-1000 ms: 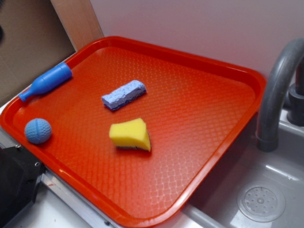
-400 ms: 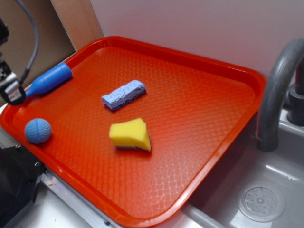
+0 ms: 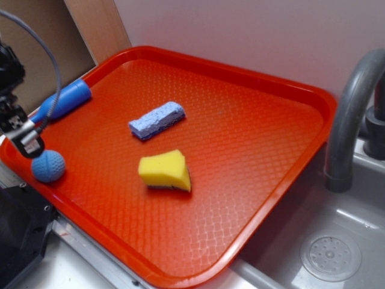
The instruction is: Grab the blue ball.
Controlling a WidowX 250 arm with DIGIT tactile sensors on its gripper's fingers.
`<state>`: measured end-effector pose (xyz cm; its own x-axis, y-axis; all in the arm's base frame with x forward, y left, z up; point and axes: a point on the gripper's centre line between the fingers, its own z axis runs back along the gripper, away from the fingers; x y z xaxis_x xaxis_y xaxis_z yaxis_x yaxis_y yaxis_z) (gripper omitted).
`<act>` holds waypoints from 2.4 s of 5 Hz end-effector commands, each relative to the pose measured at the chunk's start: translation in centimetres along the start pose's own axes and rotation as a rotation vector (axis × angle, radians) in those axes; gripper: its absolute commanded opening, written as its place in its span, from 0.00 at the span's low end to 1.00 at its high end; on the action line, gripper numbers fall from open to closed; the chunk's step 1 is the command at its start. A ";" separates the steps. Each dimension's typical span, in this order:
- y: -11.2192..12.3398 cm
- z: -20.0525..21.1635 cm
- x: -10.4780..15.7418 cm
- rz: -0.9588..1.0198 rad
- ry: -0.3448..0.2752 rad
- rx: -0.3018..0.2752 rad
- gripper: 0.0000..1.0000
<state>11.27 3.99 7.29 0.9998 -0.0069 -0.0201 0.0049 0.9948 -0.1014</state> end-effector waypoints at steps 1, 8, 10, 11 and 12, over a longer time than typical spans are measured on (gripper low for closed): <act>0.1 -2.9 1.1 0.030 0.010 0.013 1.00; -3.2 1.2 2.8 0.027 -0.032 0.116 0.00; -8.9 10.9 5.4 0.041 -0.119 0.060 0.00; -11.6 15.8 5.7 0.014 -0.187 0.040 0.00; -11.8 16.7 5.6 0.013 -0.191 -0.002 0.00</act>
<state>17.32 -6.52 23.79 0.9920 0.0088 0.1258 0.0027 0.9959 -0.0907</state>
